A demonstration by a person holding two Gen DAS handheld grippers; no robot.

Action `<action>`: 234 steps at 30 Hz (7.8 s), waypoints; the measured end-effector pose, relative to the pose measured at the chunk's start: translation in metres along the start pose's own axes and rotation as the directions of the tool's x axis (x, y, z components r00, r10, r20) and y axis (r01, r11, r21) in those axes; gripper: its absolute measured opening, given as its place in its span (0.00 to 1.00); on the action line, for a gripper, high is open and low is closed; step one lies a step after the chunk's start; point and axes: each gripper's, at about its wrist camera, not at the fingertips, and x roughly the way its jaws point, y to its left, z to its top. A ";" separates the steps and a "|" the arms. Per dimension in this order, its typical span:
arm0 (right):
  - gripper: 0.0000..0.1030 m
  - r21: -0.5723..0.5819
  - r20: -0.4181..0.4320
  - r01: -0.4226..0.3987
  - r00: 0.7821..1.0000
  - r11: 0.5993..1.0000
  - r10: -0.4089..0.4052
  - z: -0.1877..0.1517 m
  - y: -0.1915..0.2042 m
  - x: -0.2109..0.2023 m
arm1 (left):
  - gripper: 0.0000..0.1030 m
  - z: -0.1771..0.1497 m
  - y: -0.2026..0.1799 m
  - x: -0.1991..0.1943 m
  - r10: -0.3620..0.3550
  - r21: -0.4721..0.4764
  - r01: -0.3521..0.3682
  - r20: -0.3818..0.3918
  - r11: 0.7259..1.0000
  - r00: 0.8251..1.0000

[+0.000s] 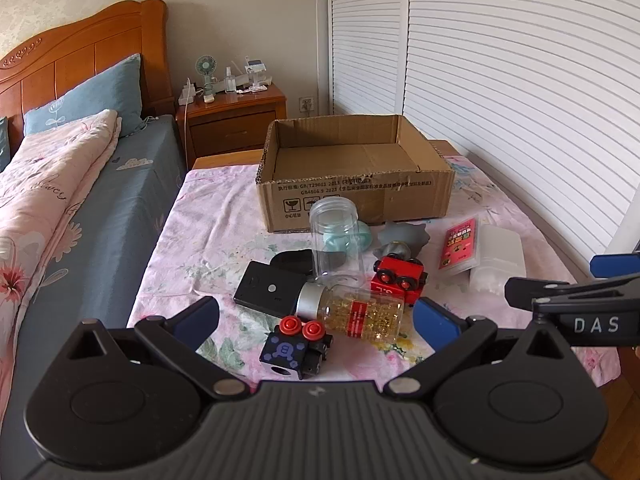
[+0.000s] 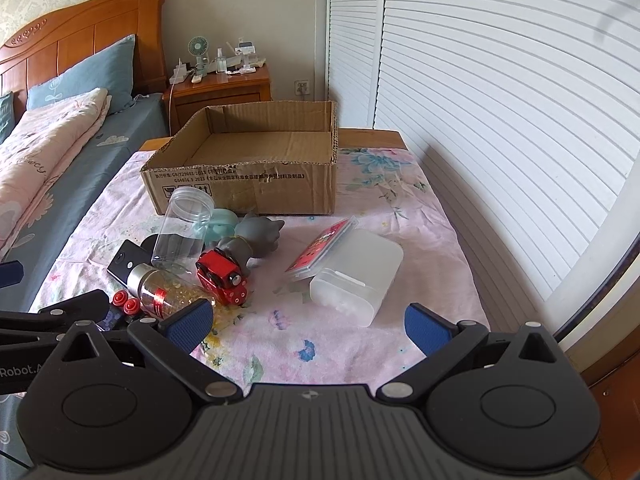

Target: Organize rigid objects

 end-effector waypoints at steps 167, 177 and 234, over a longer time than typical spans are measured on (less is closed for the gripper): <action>0.84 -0.299 -0.287 -0.167 0.955 0.940 0.078 0.056 -0.012 0.095 | 0.48 0.023 0.062 0.074 -0.233 0.198 0.262 -0.158 0.944 0.959; 0.84 -0.268 -0.162 -0.177 0.977 0.947 0.137 0.109 -0.012 0.082 | 0.48 0.109 0.051 0.097 -0.232 0.249 0.240 -0.060 0.938 0.971; 0.84 -0.161 -0.135 -0.158 0.981 0.974 0.137 0.249 0.030 0.216 | 0.98 0.046 0.084 0.103 -0.107 0.063 0.103 0.074 0.993 0.991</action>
